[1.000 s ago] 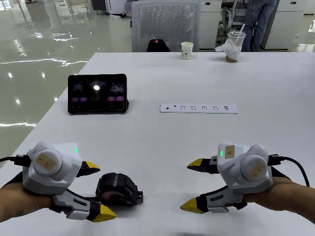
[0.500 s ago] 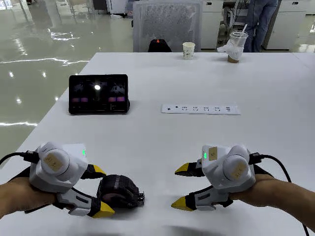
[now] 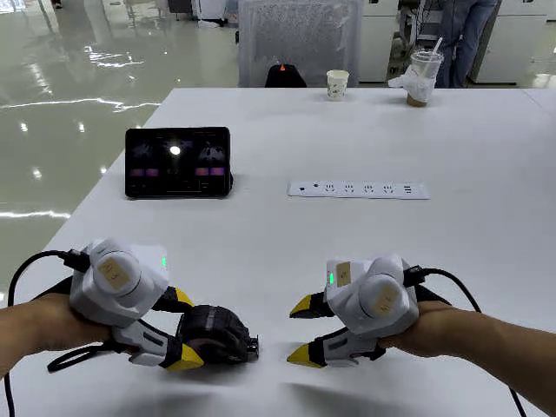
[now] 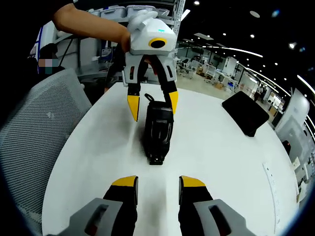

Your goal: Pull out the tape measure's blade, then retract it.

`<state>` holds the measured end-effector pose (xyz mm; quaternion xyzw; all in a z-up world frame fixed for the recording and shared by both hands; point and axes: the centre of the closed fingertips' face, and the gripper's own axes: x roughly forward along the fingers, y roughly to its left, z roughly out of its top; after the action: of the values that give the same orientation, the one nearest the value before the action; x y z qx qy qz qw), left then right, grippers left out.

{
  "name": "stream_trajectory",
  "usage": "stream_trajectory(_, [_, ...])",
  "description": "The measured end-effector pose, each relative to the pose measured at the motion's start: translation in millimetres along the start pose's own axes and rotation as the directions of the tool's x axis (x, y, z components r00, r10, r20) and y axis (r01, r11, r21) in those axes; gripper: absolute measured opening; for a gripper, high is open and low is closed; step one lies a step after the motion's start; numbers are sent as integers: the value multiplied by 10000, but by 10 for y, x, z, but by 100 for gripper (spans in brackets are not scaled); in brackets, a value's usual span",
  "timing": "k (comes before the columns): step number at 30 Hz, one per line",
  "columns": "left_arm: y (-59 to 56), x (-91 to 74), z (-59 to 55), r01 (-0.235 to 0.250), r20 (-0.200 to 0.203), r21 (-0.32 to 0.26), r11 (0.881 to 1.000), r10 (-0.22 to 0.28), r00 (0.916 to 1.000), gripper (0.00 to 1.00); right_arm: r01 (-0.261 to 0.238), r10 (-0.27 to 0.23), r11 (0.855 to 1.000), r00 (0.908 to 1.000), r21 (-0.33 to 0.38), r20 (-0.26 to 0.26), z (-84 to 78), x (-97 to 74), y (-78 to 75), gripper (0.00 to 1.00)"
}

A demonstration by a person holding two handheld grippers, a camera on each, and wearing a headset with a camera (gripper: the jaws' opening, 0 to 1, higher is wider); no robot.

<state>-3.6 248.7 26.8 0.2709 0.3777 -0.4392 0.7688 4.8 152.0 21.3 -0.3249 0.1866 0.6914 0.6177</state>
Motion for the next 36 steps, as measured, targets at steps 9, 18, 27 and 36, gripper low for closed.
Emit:
stream_trajectory(9, [11,52,22,312,-316,363,9989,-301,9990,31,-303,304,9995,9993,24,-231,27,186,30,27])
stream_trajectory(18, [22,47,15,497,-251,653,9966,-481,9985,28,-421,433,9985,9985,345,-320,41,334,13,23])
stream_trajectory(27, [-12,28,33,712,-81,642,9954,-708,9975,26,-530,551,9972,9978,531,-373,49,445,15,20])
stream_trajectory(36, [-44,12,37,975,-203,805,9920,-962,9952,25,-622,642,9972,9968,418,-469,79,550,25,16])
